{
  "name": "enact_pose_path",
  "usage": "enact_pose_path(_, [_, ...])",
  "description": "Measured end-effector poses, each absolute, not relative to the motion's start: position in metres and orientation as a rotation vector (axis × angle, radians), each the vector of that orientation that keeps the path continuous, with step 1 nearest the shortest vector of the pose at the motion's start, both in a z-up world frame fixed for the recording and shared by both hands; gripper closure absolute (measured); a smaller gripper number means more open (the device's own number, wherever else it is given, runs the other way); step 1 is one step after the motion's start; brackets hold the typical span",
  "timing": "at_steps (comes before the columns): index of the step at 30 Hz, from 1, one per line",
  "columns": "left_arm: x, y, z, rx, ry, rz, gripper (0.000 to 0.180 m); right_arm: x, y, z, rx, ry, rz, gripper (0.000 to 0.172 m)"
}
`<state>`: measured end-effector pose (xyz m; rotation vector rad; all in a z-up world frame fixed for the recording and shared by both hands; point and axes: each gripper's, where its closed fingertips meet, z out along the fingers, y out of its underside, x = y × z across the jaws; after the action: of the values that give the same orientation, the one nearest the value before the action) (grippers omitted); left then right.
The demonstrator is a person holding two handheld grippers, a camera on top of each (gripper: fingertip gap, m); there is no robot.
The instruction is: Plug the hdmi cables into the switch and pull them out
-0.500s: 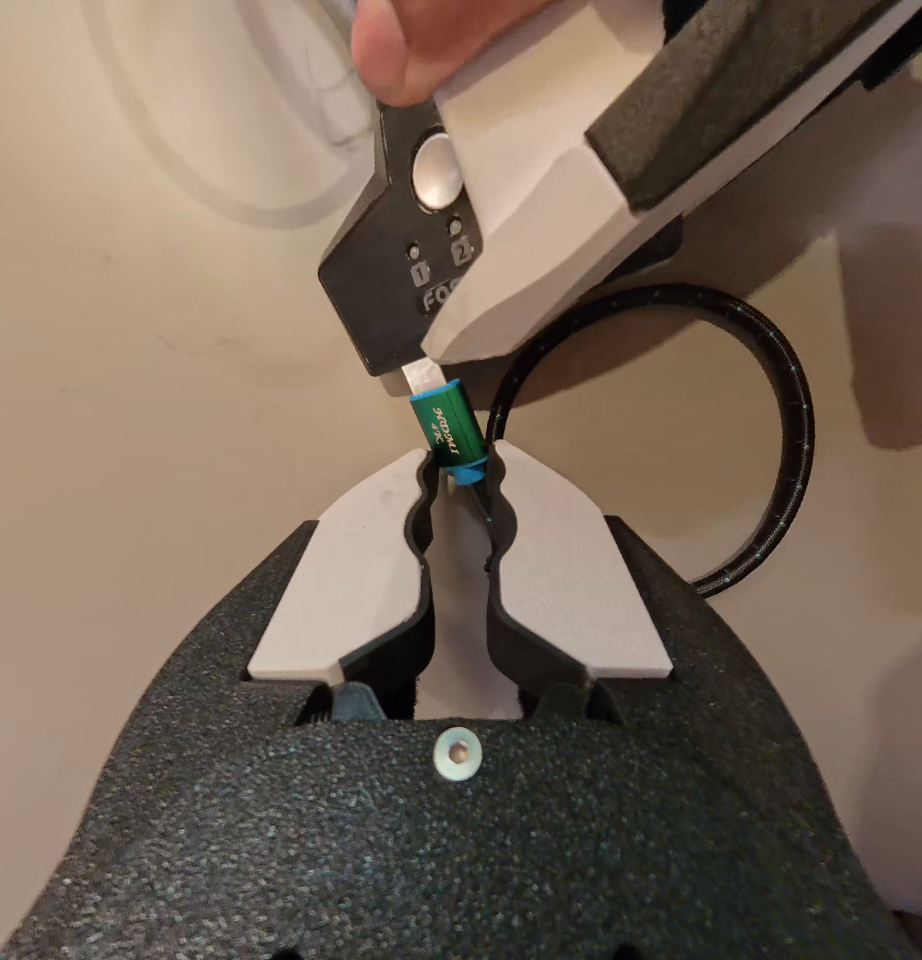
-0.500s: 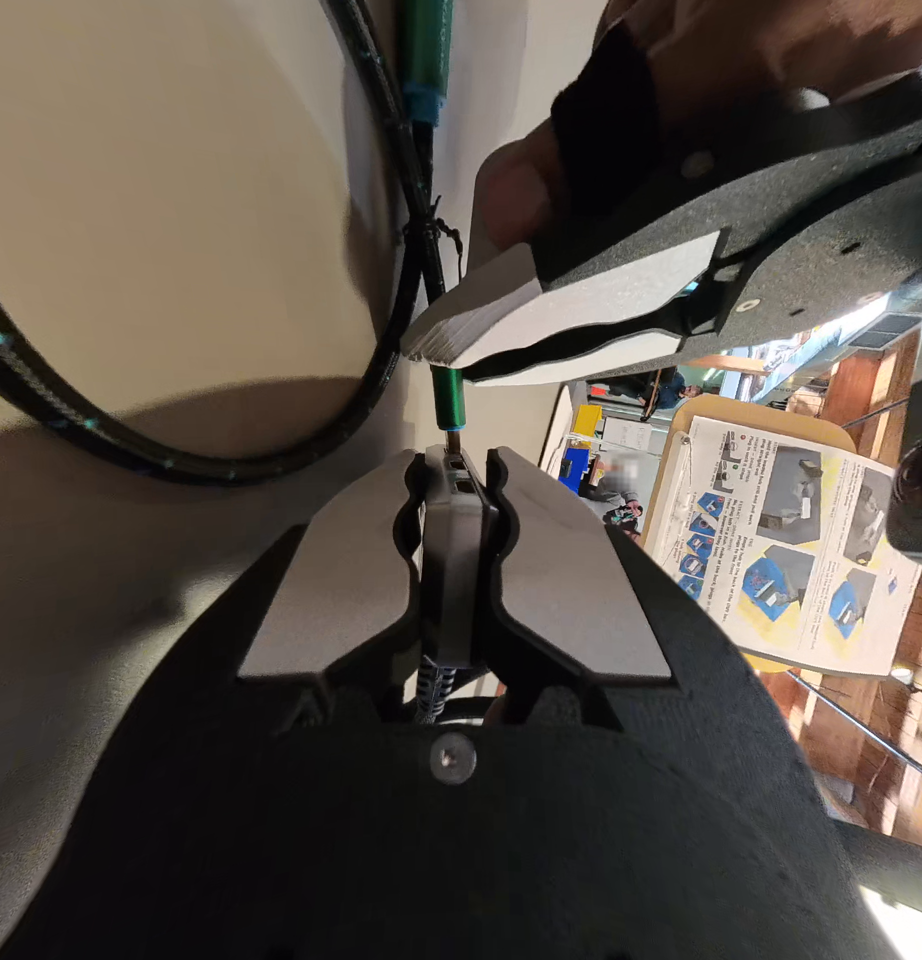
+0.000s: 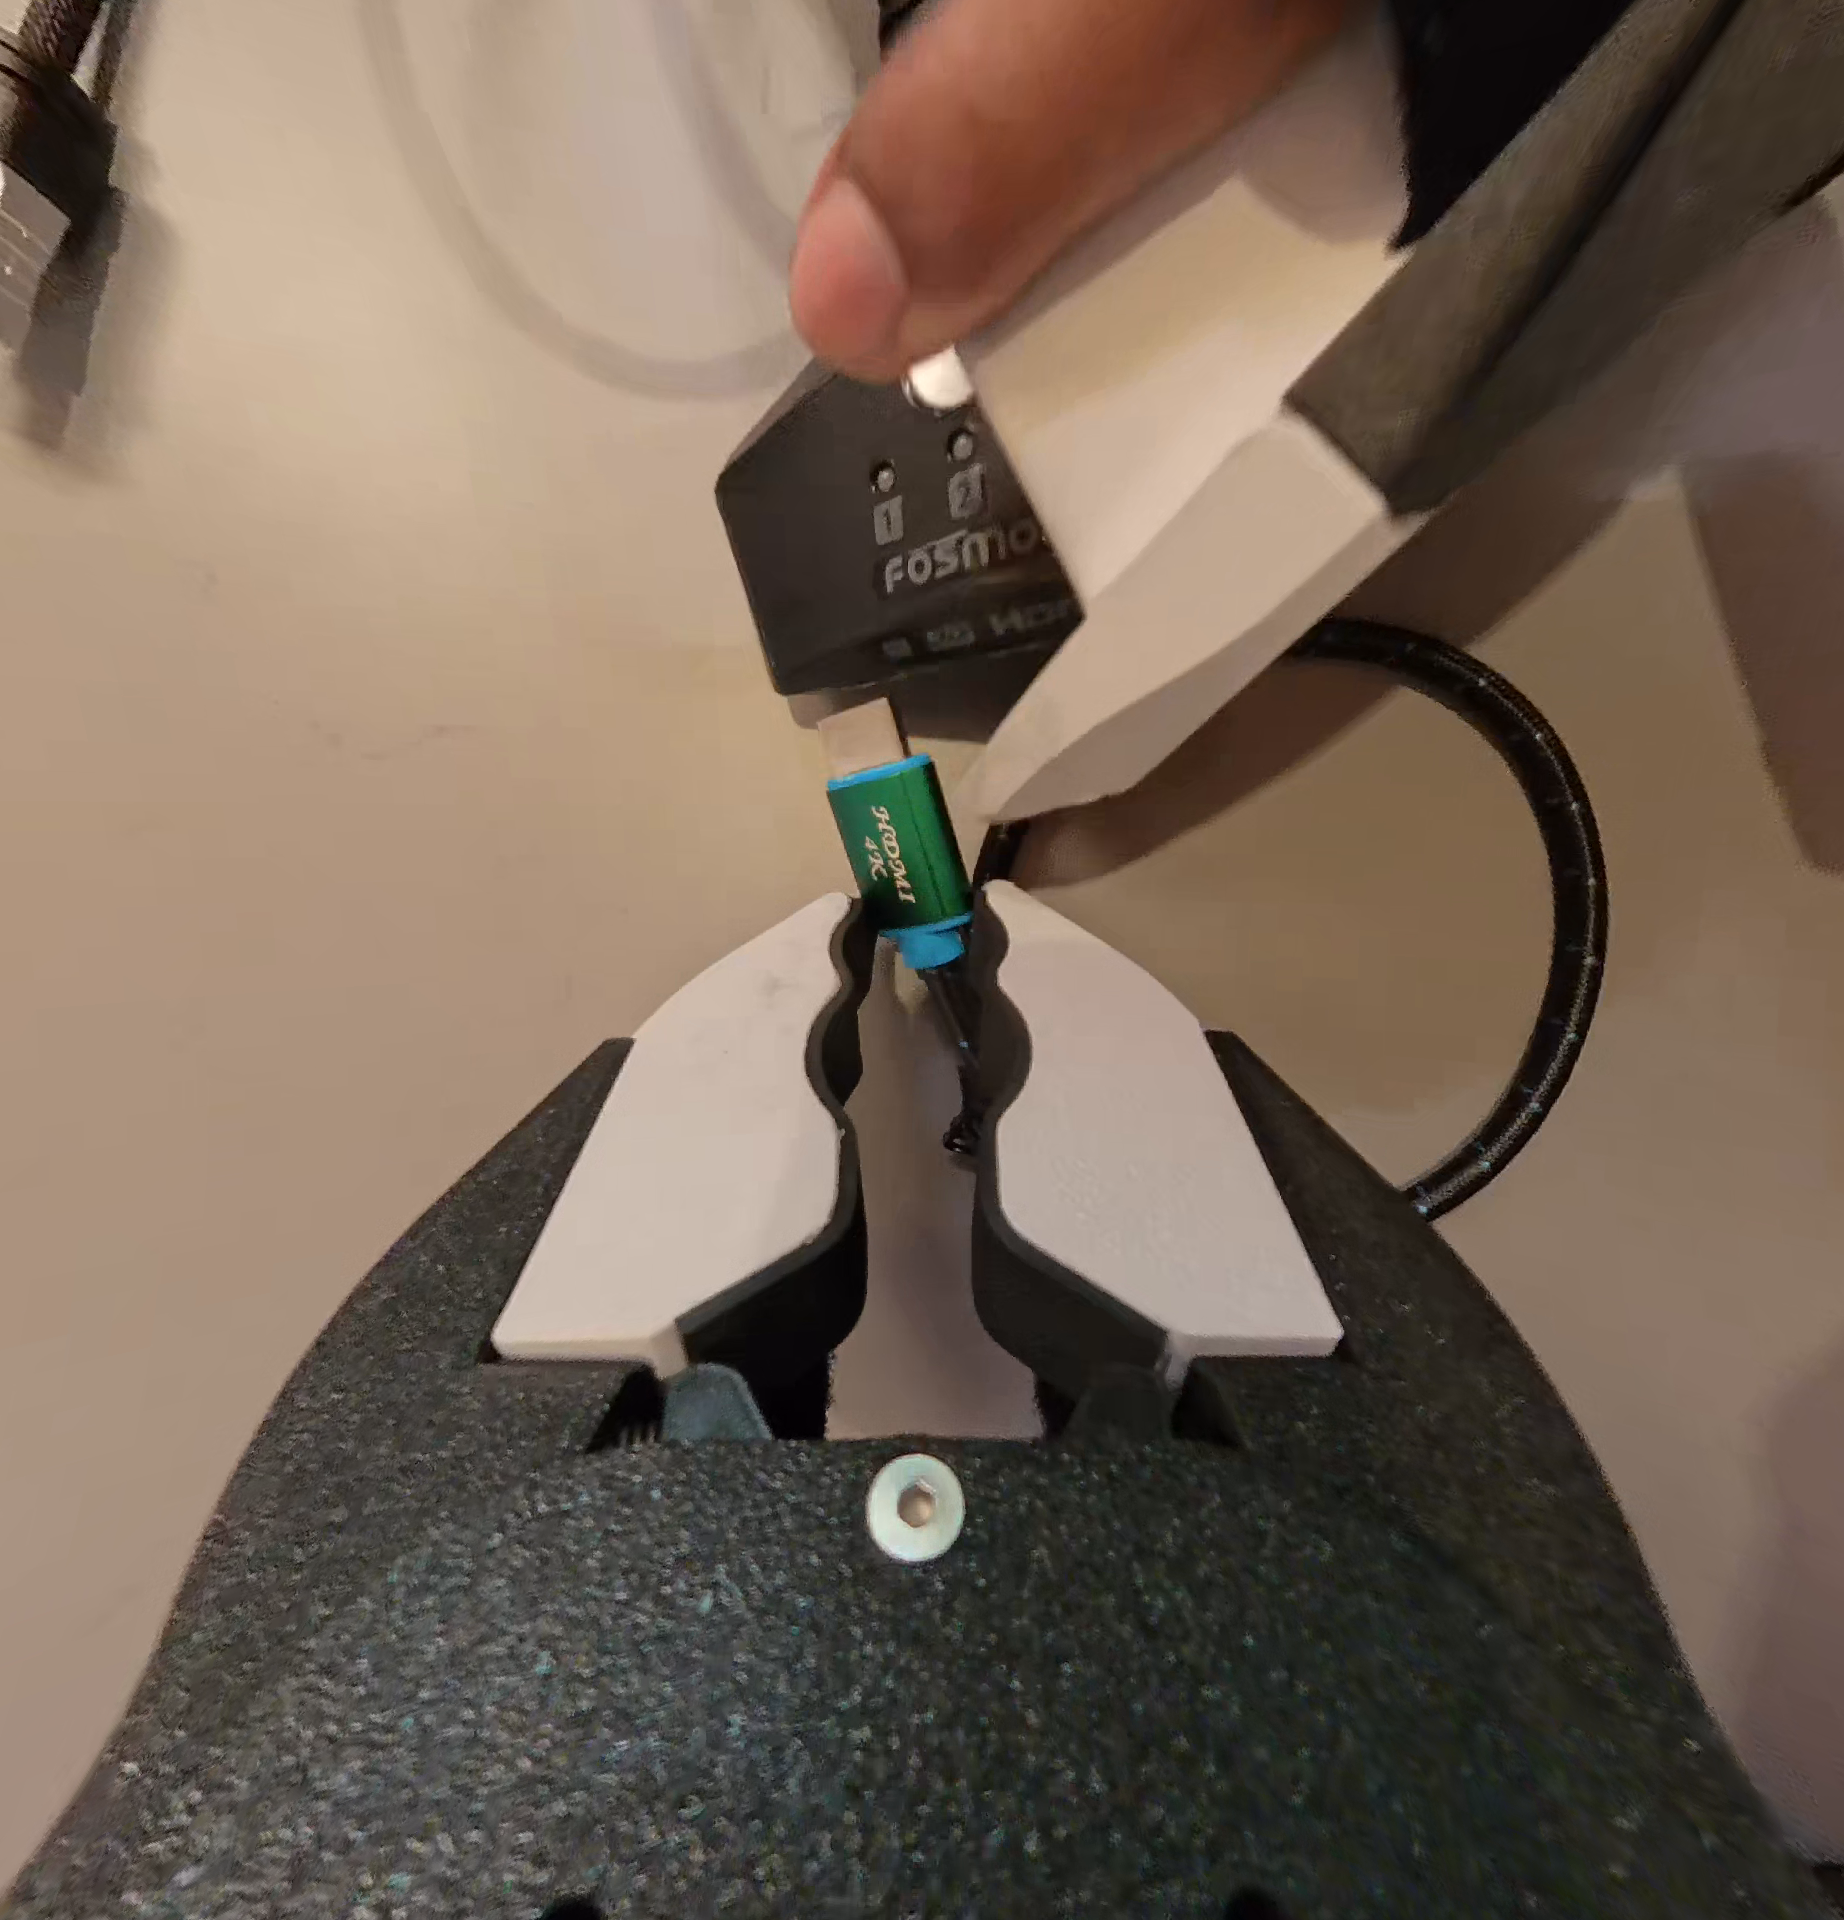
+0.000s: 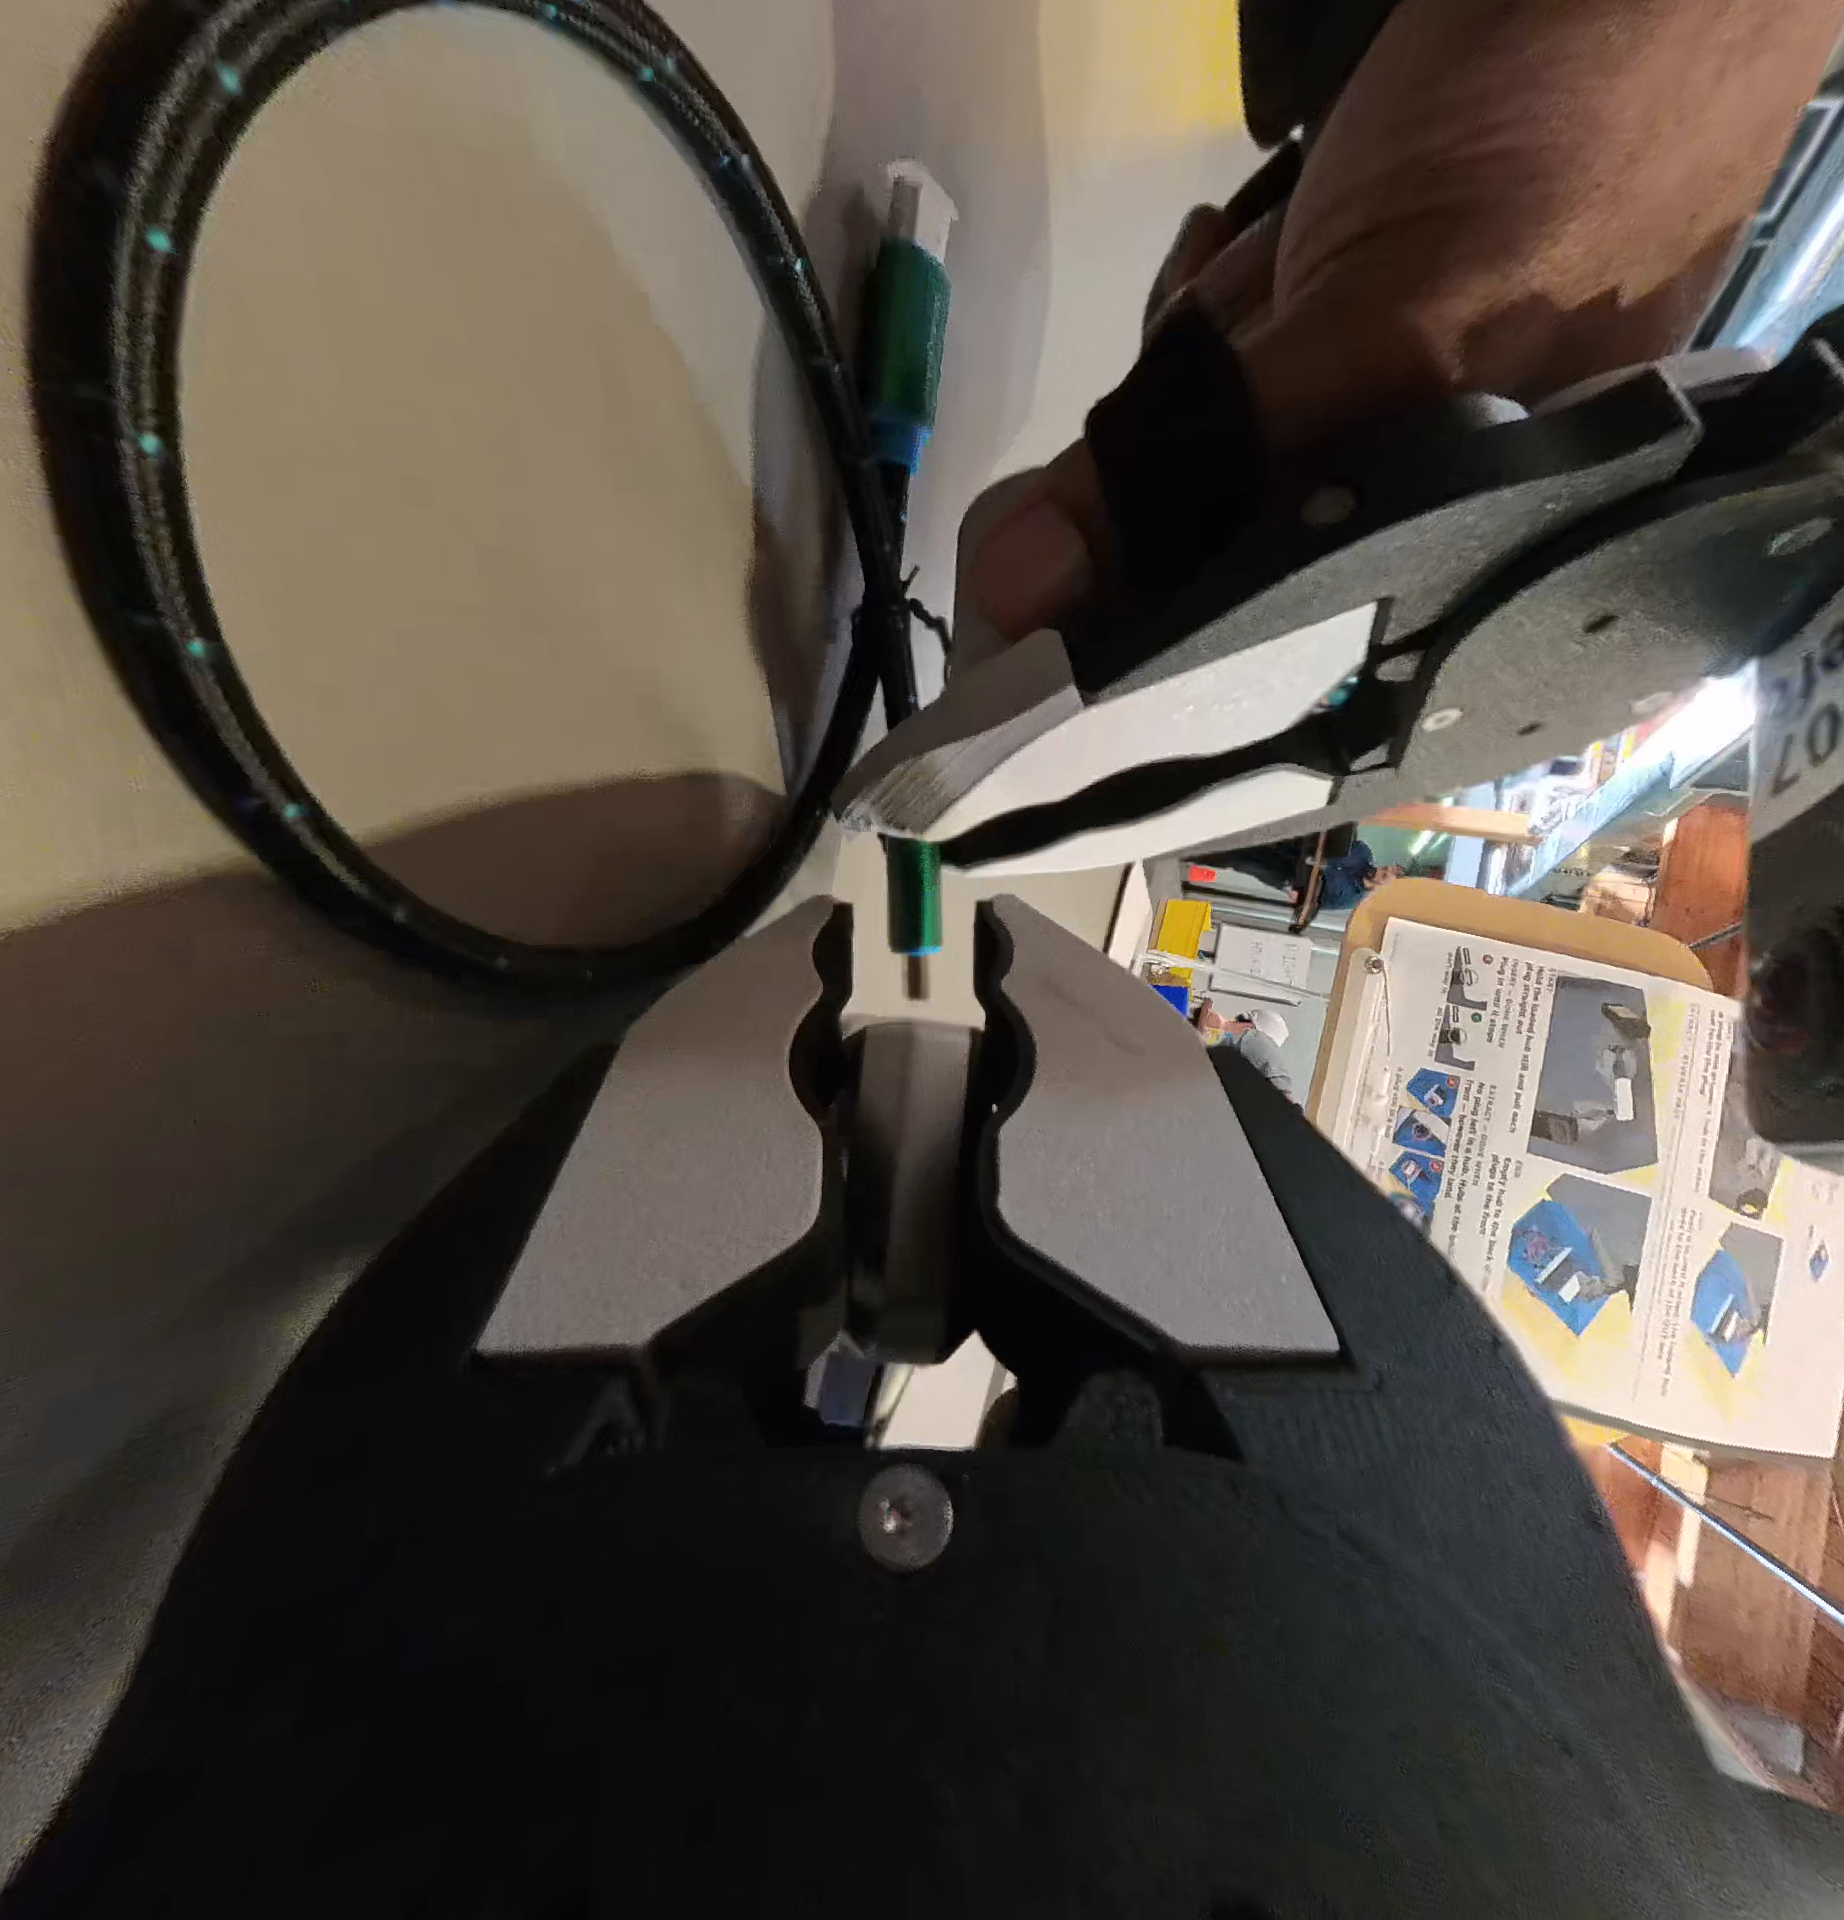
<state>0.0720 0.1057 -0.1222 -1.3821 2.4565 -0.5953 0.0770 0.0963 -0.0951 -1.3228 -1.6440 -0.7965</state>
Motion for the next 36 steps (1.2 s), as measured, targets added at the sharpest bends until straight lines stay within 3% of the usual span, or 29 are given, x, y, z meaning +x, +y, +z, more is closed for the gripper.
enact_pose_path(11, [0.076,0.107,-0.123,-1.422,2.418,-0.69,0.162,0.101,0.095,-0.076,-1.416,-1.489,-0.831,0.142])
enact_pose_path(14, [0.079,0.107,-0.123,-1.411,2.397,-0.712,0.162,0.102,0.092,-0.077,-1.432,-1.474,-0.805,0.148])
enact_pose_path(21, [0.093,0.108,-0.112,-1.249,2.322,-0.729,0.131,0.104,0.092,-0.062,-1.453,-1.371,-0.693,0.152])
enact_pose_path(27, [0.114,0.098,-0.09,-1.004,2.181,-0.798,0.125,0.099,0.09,-0.047,-1.406,-1.322,-0.653,0.152])
enact_pose_path(31, [0.118,0.094,-0.09,-0.884,2.166,-0.734,0.127,0.084,0.084,-0.033,-1.317,-1.3,-0.611,0.153])
enact_pose_path(34, [0.116,0.09,-0.095,-0.816,2.198,-0.675,0.151,0.071,0.077,-0.029,-1.264,-1.301,-0.568,0.153])
enact_pose_path(36, [0.115,0.091,-0.096,-0.787,2.21,-0.634,0.156,0.069,0.077,-0.03,-1.257,-1.302,-0.574,0.152])
